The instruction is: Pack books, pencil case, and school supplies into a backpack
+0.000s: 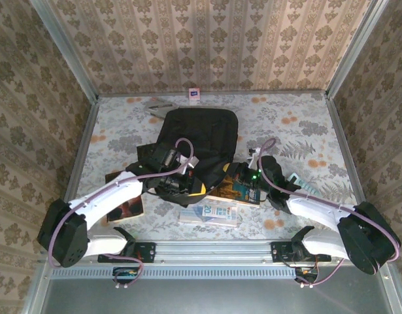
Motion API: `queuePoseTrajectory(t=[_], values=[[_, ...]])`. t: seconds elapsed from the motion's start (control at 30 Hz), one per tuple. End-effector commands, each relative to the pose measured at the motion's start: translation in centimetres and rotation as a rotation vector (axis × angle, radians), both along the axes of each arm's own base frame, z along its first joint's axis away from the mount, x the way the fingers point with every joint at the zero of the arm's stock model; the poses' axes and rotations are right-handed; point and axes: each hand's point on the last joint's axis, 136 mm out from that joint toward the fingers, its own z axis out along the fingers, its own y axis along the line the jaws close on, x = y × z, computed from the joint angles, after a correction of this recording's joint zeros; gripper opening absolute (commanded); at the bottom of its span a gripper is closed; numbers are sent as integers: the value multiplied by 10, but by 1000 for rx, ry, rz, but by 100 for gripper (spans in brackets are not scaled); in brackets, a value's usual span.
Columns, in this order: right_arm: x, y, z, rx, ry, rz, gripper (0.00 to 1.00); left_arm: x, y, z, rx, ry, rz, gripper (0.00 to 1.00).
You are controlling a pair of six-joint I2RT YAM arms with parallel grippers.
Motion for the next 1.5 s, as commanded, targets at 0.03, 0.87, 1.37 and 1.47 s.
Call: queuePoseTrajectory(t=[0.03,0.87,1.37,1.47], values=[[17,-17,9,-50,-48,-62,0,-8,14,2,10,3,-9,0],[69,-39,-10,-322,95,-44,6,0,58,12,216,-243,0,0],[3,-104,-2,-415,353,-287,62,34,-47,36,143,-300,-164,0],[-11,-93,1,-309,382,-255,59,32,-60,38,137,-311,-191,0]])
